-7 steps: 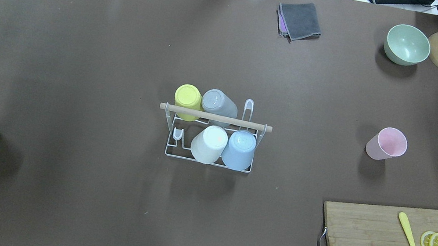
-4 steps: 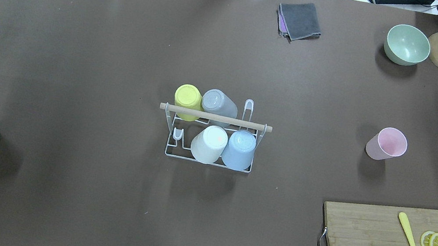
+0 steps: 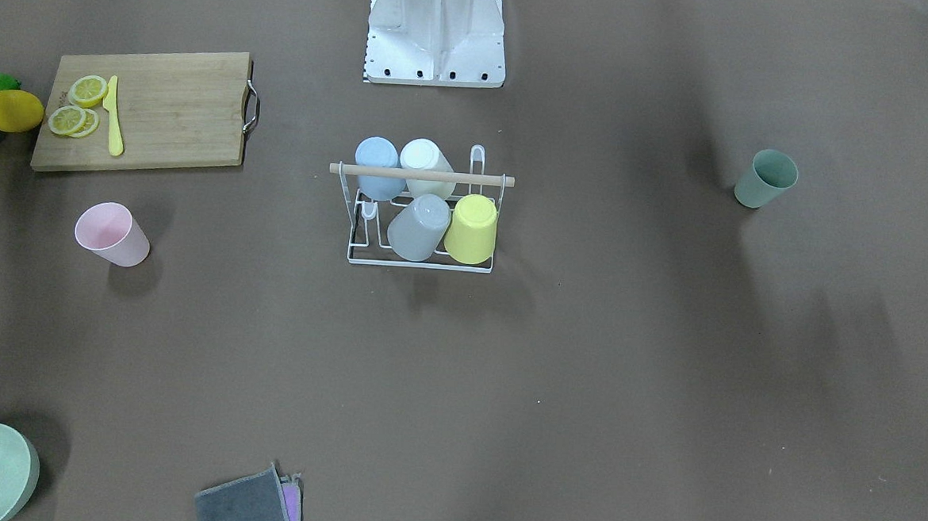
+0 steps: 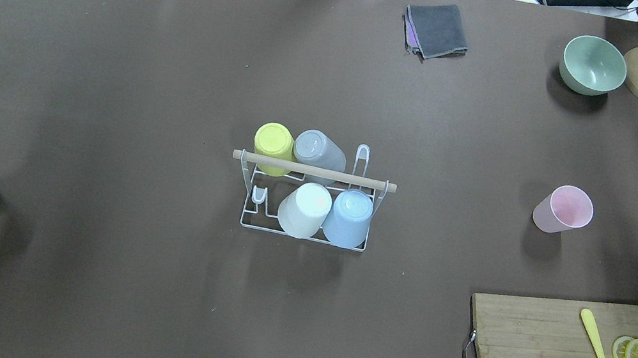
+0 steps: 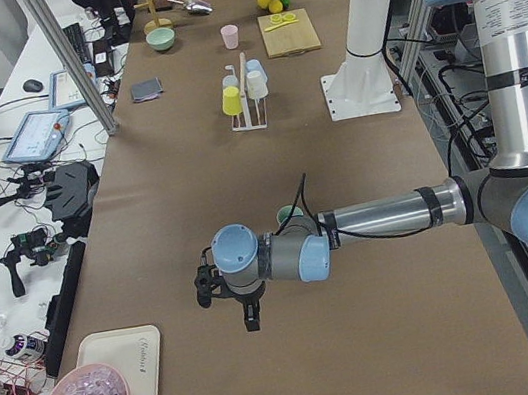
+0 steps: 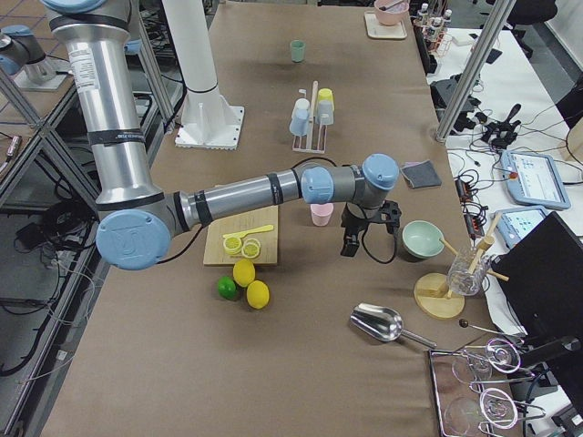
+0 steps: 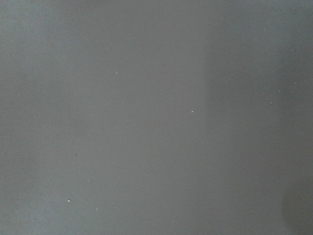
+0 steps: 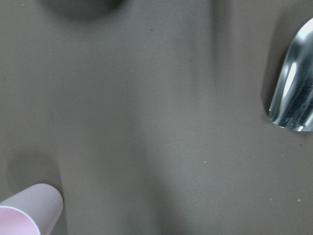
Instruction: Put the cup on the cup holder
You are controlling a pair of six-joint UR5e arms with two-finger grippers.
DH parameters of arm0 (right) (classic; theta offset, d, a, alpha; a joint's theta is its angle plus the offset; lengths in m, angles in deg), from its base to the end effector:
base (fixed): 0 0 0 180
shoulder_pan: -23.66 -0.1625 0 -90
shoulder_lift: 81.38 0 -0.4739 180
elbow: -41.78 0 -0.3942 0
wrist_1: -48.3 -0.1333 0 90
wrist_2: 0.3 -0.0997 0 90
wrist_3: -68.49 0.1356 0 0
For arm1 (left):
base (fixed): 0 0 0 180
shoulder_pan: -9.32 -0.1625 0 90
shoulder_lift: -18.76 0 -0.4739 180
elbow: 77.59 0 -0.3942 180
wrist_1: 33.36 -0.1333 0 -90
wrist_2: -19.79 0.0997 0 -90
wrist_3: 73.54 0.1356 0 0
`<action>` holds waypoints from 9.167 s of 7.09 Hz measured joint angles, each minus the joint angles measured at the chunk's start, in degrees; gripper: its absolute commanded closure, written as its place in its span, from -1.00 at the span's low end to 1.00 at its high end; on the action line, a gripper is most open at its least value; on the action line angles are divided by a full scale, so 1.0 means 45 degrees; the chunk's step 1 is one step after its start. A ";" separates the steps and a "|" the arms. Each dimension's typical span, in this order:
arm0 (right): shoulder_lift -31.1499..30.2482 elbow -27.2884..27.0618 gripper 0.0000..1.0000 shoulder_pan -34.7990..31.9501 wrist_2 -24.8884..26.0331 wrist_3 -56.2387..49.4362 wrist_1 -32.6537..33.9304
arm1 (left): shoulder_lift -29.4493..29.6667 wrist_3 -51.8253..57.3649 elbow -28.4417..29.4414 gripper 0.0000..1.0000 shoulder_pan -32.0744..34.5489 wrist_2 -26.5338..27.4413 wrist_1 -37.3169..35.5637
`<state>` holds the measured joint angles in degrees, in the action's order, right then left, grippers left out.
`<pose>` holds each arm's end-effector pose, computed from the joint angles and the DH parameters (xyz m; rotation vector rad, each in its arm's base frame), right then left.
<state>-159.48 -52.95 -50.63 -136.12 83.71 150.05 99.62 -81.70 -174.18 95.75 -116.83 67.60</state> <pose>-0.1231 -0.5708 0.5991 -0.1354 -0.7918 -0.0421 -0.0079 -0.4321 0.7255 0.0549 0.8220 -0.0158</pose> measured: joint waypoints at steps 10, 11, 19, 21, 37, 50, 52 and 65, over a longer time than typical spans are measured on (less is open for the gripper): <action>0.4949 0.5106 -0.99 0.2564 -0.1256 -0.1545 0.4241 | 0.9061 0.0017 0.5357 -0.93 -0.1305 0.1249 -0.8999; 0.5009 0.5394 -0.99 0.2681 -0.1260 -0.1670 0.4285 | 0.9228 0.0042 0.5516 -0.93 -0.1767 0.1192 -0.9556; 0.5437 0.6488 -0.96 0.3464 -0.1563 -0.2272 0.5690 | 0.8215 0.2495 0.5269 -0.93 -0.5218 -0.1853 -1.3907; 0.5393 0.6591 -0.96 0.3665 -0.1758 -0.2354 0.5893 | 0.7860 0.3298 0.5036 -0.93 -0.5659 -0.1861 -1.4826; 0.5710 0.8224 -0.81 0.3929 -0.2210 -0.3305 0.6035 | 0.6904 0.3447 0.5160 -0.95 -0.7204 -0.2504 -1.4559; 0.5976 0.6850 0.23 0.3274 -0.2921 -0.5111 0.6392 | 0.5974 0.3507 0.4202 -0.67 -0.7878 -0.2798 -1.5386; 0.5970 0.6470 0.23 0.2731 -0.3664 -0.5960 0.4588 | 0.5534 0.3526 0.3935 0.41 -0.8206 -0.3205 -1.5375; 0.4360 0.6852 0.31 0.2012 -1.6360 -2.0398 -0.2639 | 0.7260 -0.0250 0.4276 1.00 -0.3036 -0.4053 -0.8809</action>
<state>-139.86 -22.11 -41.57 -209.75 -8.08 138.18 132.29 -82.83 -154.94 82.09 -135.07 27.95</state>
